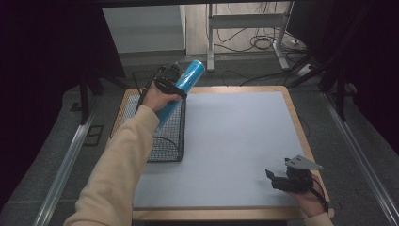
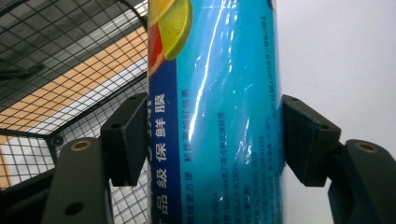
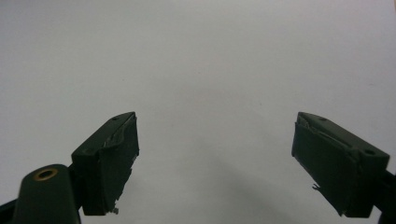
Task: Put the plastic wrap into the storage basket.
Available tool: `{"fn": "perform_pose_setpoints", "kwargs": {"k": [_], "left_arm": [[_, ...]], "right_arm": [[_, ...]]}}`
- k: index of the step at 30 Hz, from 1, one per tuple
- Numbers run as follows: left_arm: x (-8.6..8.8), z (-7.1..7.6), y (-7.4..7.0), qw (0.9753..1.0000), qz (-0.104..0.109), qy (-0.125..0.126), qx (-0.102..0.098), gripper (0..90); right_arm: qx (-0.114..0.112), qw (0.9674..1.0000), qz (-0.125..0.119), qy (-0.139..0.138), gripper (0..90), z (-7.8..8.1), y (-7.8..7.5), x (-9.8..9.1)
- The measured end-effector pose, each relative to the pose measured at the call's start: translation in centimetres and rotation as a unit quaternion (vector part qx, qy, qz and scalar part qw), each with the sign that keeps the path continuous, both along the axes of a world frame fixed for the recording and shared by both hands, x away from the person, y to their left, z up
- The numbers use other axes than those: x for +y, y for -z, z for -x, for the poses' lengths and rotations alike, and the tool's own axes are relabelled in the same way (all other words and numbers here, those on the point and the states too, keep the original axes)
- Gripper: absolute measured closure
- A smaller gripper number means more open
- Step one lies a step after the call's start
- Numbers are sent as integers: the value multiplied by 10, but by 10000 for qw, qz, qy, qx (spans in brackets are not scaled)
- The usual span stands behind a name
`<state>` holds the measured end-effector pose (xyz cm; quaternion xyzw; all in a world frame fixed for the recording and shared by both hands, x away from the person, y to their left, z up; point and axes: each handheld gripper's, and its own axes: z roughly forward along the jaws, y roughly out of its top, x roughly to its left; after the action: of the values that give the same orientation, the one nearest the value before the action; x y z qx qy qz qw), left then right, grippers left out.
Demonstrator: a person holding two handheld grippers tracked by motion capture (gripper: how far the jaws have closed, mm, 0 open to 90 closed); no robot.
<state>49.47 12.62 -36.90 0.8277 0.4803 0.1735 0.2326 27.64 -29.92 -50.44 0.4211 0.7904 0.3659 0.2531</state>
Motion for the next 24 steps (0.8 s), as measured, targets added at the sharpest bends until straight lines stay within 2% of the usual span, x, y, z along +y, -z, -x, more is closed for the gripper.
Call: {"fn": "perform_pose_setpoints", "kwargs": {"k": [14, 24], "left_arm": [[18, -9, 17, 9996, -142, -208, 92, 319], [21, -17, 29, 9992, -236, -256, 174, 319]], "right_arm": [[10, 10000, 10, 24, 152, 0, 1, 0], [30, 10000, 16, 41, 152, -1, 2, 0]]}}
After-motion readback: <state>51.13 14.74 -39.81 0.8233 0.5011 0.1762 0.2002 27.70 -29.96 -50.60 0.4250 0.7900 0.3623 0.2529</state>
